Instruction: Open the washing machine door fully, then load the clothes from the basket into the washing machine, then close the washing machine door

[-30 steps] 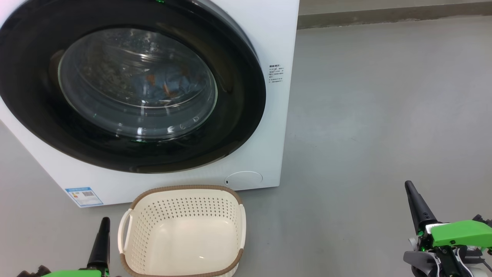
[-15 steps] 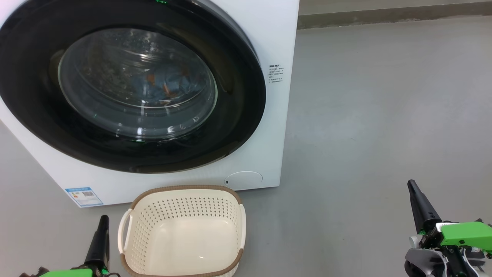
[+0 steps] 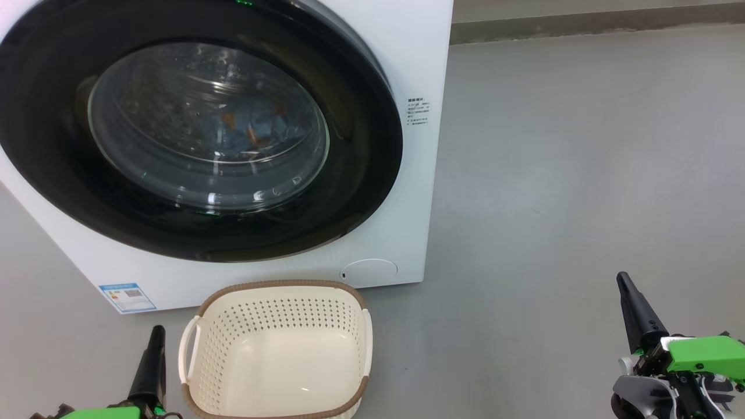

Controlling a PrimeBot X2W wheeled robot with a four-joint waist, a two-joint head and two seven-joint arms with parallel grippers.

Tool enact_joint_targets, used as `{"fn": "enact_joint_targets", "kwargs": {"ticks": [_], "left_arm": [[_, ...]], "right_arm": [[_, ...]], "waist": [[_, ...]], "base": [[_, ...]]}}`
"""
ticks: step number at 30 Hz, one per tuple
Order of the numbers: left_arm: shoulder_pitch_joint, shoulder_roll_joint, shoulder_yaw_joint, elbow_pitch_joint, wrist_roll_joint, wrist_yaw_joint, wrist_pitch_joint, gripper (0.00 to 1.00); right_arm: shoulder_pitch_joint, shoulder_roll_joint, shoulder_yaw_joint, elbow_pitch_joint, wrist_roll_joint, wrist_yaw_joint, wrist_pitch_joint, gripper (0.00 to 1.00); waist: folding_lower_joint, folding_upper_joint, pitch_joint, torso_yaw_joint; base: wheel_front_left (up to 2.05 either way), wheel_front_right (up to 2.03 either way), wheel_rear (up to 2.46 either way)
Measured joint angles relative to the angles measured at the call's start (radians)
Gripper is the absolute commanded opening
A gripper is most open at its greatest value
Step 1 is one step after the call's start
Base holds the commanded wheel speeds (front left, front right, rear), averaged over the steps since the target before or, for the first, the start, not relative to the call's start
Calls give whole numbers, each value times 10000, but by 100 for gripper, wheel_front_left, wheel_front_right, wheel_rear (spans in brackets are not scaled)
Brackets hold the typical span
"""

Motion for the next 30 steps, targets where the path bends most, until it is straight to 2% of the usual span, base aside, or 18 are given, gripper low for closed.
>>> {"fn": "enact_joint_targets", "kwargs": {"ticks": [30], "left_arm": [[0, -6, 6, 0, 0, 0, 0, 0]], "right_arm": [[0, 8, -15, 0, -2, 0, 0, 0]], "waist": [[0, 0, 0, 0]], "base": [[0, 0, 0]]}}
